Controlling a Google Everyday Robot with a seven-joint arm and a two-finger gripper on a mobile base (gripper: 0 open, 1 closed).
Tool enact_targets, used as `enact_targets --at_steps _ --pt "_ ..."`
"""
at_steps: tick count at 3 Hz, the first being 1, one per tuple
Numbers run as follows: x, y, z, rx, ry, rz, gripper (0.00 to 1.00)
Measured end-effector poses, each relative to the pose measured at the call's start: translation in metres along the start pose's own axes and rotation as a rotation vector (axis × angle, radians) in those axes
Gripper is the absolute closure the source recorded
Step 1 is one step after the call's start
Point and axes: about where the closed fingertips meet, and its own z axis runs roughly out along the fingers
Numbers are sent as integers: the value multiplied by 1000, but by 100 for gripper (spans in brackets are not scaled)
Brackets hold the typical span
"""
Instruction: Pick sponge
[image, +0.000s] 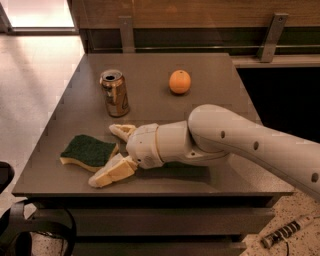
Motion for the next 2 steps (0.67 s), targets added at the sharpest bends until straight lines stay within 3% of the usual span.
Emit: enact_targets --at_steps 1,2 --pt "-1 2 1 -3 1 -3 49" --pt "-2 3 2 -5 1 -5 70"
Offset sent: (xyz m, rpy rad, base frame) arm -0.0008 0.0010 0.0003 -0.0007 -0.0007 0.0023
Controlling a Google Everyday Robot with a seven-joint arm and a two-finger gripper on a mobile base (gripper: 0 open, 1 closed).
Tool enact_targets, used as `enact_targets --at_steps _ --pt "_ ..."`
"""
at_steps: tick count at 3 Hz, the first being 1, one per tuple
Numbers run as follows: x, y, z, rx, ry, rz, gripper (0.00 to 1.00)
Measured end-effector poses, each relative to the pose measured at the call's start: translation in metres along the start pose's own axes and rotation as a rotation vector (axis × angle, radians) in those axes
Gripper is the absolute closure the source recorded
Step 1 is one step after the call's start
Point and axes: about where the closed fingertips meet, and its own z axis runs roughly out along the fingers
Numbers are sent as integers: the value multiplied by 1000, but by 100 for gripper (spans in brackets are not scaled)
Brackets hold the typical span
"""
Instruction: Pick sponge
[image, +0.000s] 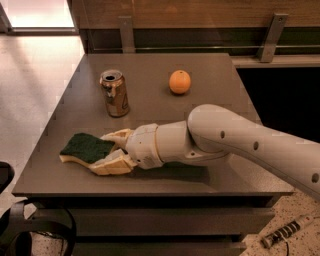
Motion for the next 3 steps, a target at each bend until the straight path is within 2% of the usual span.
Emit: enact_targets --at_steps 1,2,3 --pt "-1 1 1 -3 0 -3 93" --pt "-2 2 2 -5 1 -4 100" --pt "-21 1 -8 -4 -7 -66 100"
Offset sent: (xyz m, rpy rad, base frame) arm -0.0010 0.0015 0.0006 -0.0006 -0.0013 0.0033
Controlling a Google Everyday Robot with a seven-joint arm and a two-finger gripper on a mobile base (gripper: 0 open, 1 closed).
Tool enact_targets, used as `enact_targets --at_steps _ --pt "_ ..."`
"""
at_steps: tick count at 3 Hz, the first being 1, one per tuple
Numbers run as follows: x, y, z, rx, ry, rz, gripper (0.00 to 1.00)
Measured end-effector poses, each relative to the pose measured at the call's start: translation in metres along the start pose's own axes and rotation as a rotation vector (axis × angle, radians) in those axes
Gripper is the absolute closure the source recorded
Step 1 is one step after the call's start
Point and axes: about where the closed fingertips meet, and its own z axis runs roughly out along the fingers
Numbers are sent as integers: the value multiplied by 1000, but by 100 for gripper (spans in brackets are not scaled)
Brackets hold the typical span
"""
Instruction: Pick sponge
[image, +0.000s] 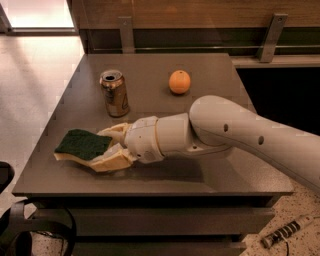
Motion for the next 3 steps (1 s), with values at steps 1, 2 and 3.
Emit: enact_targets --at_steps 1,2,3 --pt "-33 -6 -18 10 -24 -108 100" --pt "-63 -13 -34 25 -69 -211 100" --pt "-84 -17 -47 41 -109 -286 100"
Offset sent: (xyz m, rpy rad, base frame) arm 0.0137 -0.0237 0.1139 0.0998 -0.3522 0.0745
